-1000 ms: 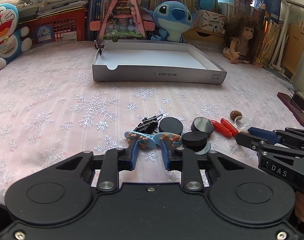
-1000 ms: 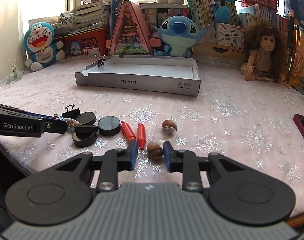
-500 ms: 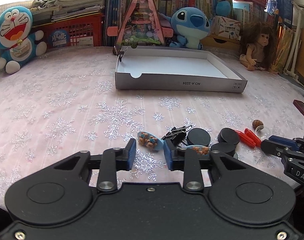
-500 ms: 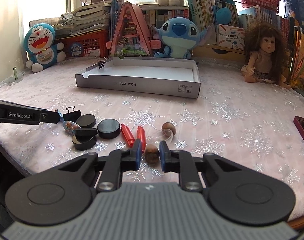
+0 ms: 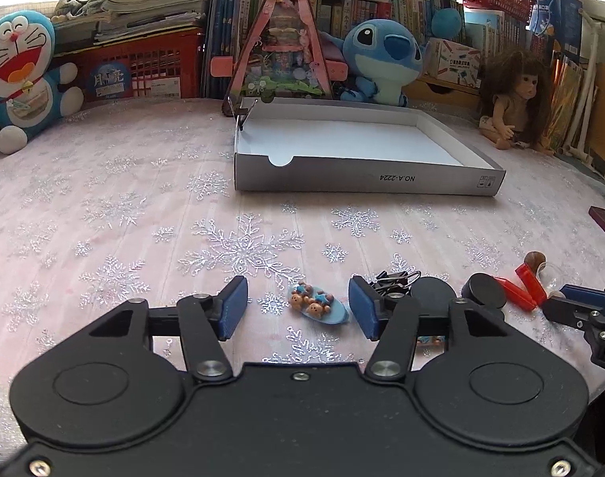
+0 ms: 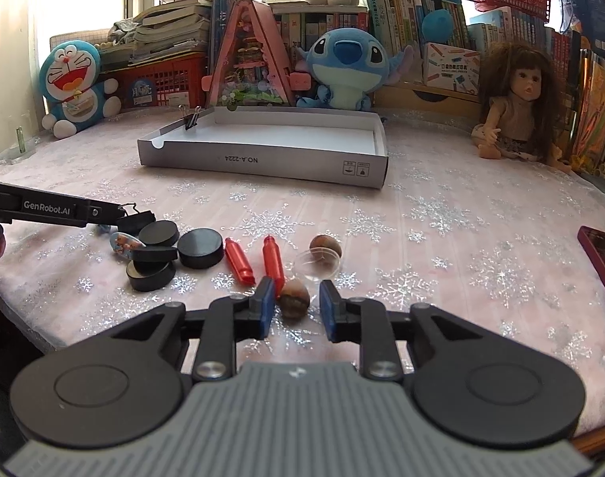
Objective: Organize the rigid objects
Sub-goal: 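Carry the hair clip in left gripper into the white tray while right gripper carries the acorn there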
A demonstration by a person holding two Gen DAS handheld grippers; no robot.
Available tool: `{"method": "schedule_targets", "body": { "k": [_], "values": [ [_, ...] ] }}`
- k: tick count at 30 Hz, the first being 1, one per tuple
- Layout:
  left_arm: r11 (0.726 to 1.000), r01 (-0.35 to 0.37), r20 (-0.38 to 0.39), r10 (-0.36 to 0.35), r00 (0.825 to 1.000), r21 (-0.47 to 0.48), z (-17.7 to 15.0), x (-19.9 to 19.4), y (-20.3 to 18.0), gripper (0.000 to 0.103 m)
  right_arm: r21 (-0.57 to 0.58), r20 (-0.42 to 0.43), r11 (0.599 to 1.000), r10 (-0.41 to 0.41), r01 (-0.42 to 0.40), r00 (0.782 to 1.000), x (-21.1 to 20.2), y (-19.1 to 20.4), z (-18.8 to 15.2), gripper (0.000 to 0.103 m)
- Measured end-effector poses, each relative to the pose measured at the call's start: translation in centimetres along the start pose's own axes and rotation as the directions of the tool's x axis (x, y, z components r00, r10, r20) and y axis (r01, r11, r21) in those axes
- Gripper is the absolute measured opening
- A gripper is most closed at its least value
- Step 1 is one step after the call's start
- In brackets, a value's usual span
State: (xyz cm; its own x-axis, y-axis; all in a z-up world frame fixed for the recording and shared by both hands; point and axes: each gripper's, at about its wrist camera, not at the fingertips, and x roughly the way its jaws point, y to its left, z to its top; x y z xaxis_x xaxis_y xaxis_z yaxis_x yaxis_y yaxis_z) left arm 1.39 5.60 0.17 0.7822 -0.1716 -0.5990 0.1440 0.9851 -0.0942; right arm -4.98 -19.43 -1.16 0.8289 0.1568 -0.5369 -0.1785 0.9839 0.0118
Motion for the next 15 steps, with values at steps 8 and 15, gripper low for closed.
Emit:
{"method": "schedule_targets", "body": {
  "k": [8,15],
  "values": [
    [1.0,0.012,0.014,-0.012,1.0,0.024,-0.4,0.1,-1.1,0.026,0.009,-0.002,1.0,-0.02,0.02,1.0,0.1,-0.1,-0.3,0.021],
    [1.0,0.017,0.005,-0.017,1.0,-0.026,0.2,-0.6,-1.0,0.026,0.0,0.029,1.0,-0.019,0.019,0.999,-0.7,-0.1,0.2,0.02]
  ]
}}
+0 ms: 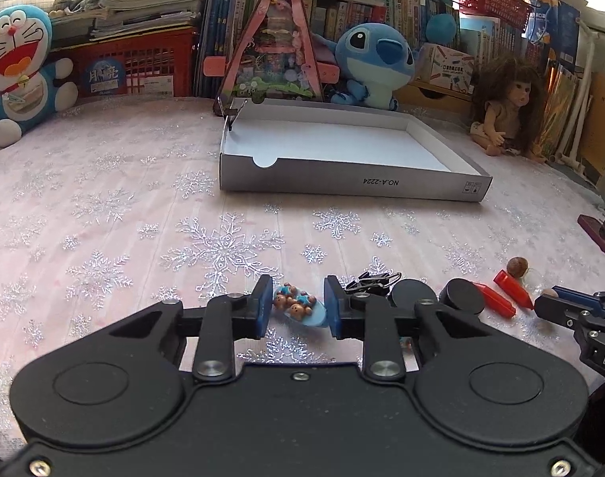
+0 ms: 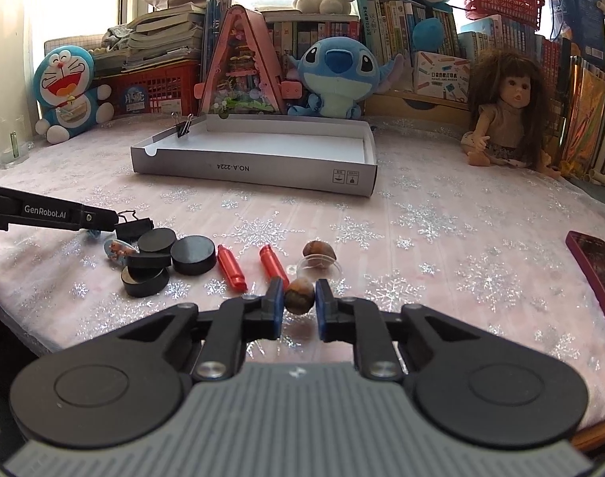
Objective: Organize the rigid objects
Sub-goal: 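Carry the hair clip in left gripper into the white tray while right gripper carries the acorn there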
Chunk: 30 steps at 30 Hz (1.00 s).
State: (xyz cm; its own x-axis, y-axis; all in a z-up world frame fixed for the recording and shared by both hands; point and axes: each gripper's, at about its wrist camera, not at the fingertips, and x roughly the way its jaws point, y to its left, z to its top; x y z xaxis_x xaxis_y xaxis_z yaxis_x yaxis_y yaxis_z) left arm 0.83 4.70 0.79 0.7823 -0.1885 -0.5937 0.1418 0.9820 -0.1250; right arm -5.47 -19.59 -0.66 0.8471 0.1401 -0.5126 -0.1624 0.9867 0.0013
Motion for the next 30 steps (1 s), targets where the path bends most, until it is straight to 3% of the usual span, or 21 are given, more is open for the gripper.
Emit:
{"method": "schedule_targets", "body": {
  "k": [11,19,30],
  "values": [
    [1.0,0.004,0.067,-0.004,0.998,-0.001,2.8,-1.9,-0.6,0.026,0.046,0.019,0.999,-0.024,0.024,1.0,0.5,-0.9,2.2,0.02],
    [1.0,-0.004,0.069,0.005,0.998,-0.012,5.9,-0.4,-0.6,0.026,0.12,-0.021,0.993,0.006,-0.003,1.0,2.8,-2.3,4.9,0.02],
    [0.999,-0.036,0.069,0.037,0.997,-0.017,11.2,2.9,-1.0,0.026,0.135,-0.02,0.991,-0.001,0.004,1.0,7.3,-3.5,10.4,0.02]
  ]
}}
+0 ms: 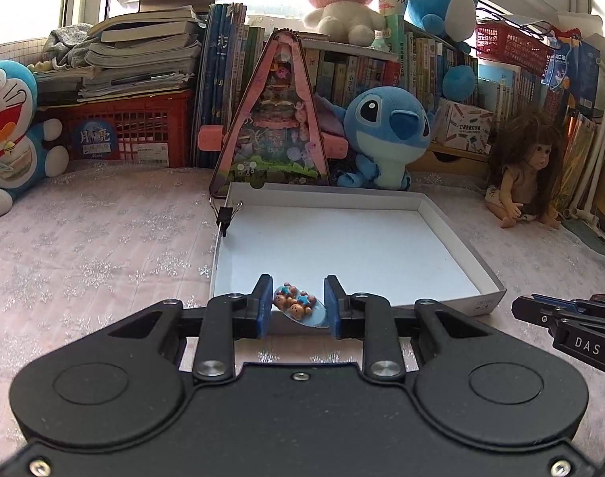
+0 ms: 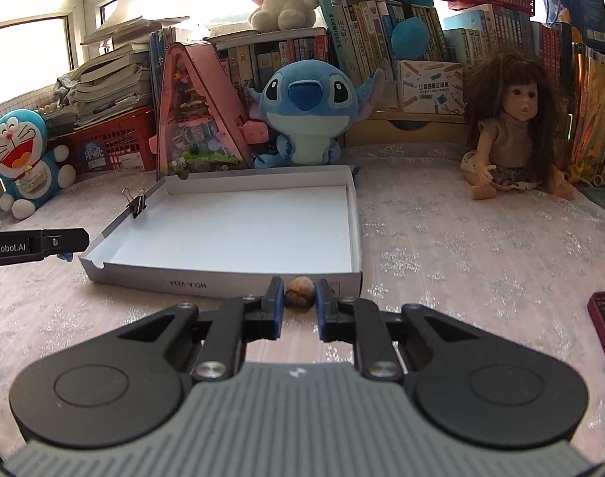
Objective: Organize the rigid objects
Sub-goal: 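Carry the hair clip in left gripper into the white tray while right gripper carries the acorn there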
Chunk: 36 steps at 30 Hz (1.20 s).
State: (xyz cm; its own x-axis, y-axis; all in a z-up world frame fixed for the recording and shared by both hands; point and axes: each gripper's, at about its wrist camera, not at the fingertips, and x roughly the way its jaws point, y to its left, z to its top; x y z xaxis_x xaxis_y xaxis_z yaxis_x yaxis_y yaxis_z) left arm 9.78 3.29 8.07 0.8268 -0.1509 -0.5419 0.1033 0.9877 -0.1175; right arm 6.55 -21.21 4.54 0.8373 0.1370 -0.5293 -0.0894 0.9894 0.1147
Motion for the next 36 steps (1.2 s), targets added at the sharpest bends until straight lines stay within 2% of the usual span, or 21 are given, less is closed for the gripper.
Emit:
{"method": "schedule_targets", "body": {
  "k": [5,8,12,14,17,20,26,36],
  "values": [
    [1.0,-0.007,0.0,0.007,1.0,-0.009,2.3,2.3,-0.2,0.026,0.001,-0.001,1.0,0.001,-0.001,1.0,2.2,-0.1,2.3,0.02],
    [1.0,0.0,-0.006,0.0,1.0,-0.011,3.6,4.0,-0.3,0.026,-0.039,0.011,0.999,0.0,0.001,1.0,3.8,0.5,3.7,0.02],
    [1.0,-0.007,-0.042,0.006,0.999,-0.018,5.9,7.5,-0.5,0.026,-0.055,0.003,0.998,0.028,-0.028,1.0,6.5,1.1,5.8,0.02],
    [0.999,-0.023,-0.054,0.022,0.998,-0.024,6.3,9.0,-0.6,0.026,-0.051,0.026,0.998,0.046,-0.045,0.999,7.6,1.2,6.3,0.02],
    [0.998,-0.057,-0.049,0.057,0.997,-0.005,5.8,10.9,-1.3,0.026,-0.009,0.055,0.998,0.061,-0.061,0.997,9.2,1.1,6.4,0.021],
    [0.999,-0.048,-0.054,0.049,0.997,0.021,4.8,12.2,-1.9,0.026,0.037,0.004,0.998,0.056,-0.056,0.998,11.2,0.7,5.9,0.021],
    [0.998,-0.052,-0.07,0.055,0.996,0.043,3.0,13.4,-2.7,0.026,0.055,-0.061,0.997,0.049,-0.046,0.997,13.5,0.1,4.0,0.021],
    [0.995,-0.077,-0.094,0.082,0.992,0.059,1.7,14.4,-2.9,0.026,0.0,-0.114,1.0,0.03,-0.03,0.993,14.4,1.3,3.4,0.021]
  ]
}}
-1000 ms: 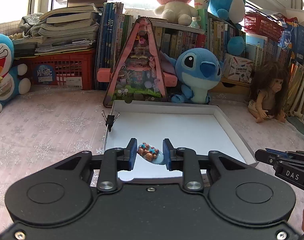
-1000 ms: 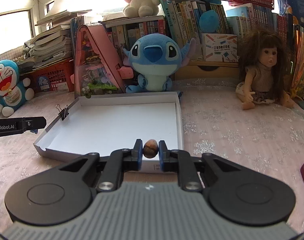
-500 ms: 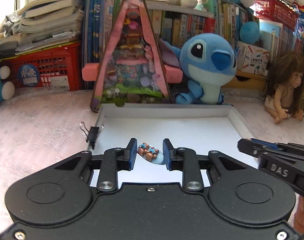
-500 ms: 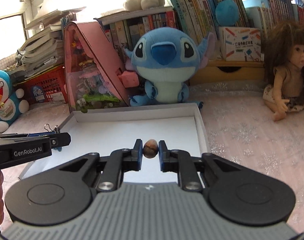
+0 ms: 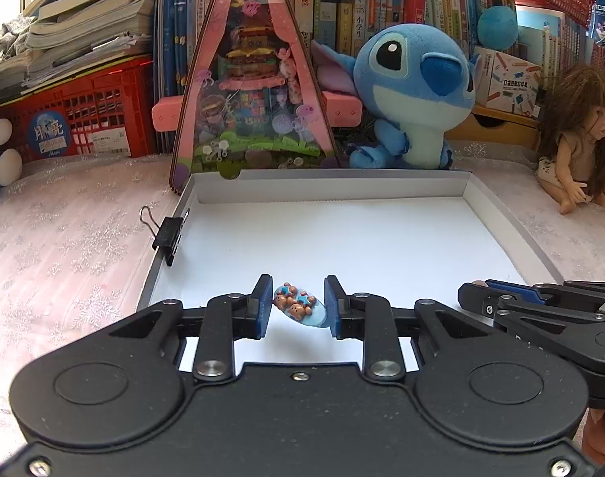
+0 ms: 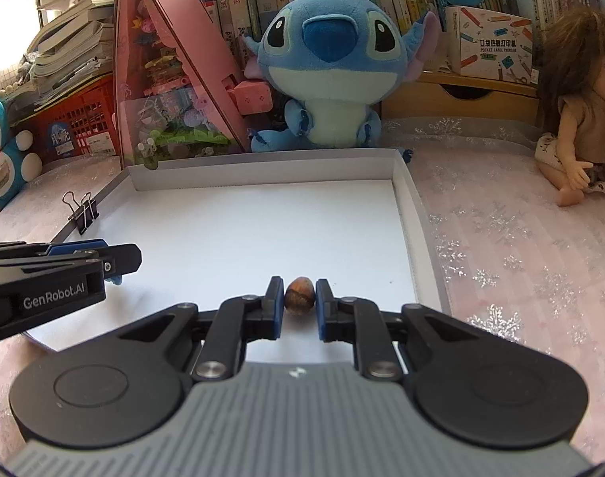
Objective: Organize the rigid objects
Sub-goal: 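Carry the hair clip in left gripper into the white tray while right gripper carries the acorn there, then open both grippers to drop the hair clip and acorn into the tray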
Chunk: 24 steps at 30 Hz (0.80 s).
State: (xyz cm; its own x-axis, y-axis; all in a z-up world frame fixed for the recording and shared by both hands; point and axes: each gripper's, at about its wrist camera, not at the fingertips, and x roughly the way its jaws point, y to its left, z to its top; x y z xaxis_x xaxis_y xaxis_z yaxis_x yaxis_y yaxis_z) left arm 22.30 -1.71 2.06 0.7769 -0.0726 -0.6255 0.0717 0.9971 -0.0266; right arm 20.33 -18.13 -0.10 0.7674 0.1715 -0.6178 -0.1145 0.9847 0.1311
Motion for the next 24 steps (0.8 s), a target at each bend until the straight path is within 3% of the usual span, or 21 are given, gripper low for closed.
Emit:
{"method": "schedule_targets", "body": {
  "k": [20,24],
  "values": [
    [1.0,-0.024,-0.032,0.024,0.999,-0.012,-0.8,1.3,0.3,0.026,-0.057,-0.015,0.998,-0.034,0.033,0.999,0.1,0.8,0.0,0.021],
    [1.0,-0.016,-0.034,0.015,0.999,-0.026,-0.7,1.2,0.3,0.026,-0.06,-0.015,0.998,-0.036,0.035,0.999,0.0,0.9,0.0,0.029]
  ]
}}
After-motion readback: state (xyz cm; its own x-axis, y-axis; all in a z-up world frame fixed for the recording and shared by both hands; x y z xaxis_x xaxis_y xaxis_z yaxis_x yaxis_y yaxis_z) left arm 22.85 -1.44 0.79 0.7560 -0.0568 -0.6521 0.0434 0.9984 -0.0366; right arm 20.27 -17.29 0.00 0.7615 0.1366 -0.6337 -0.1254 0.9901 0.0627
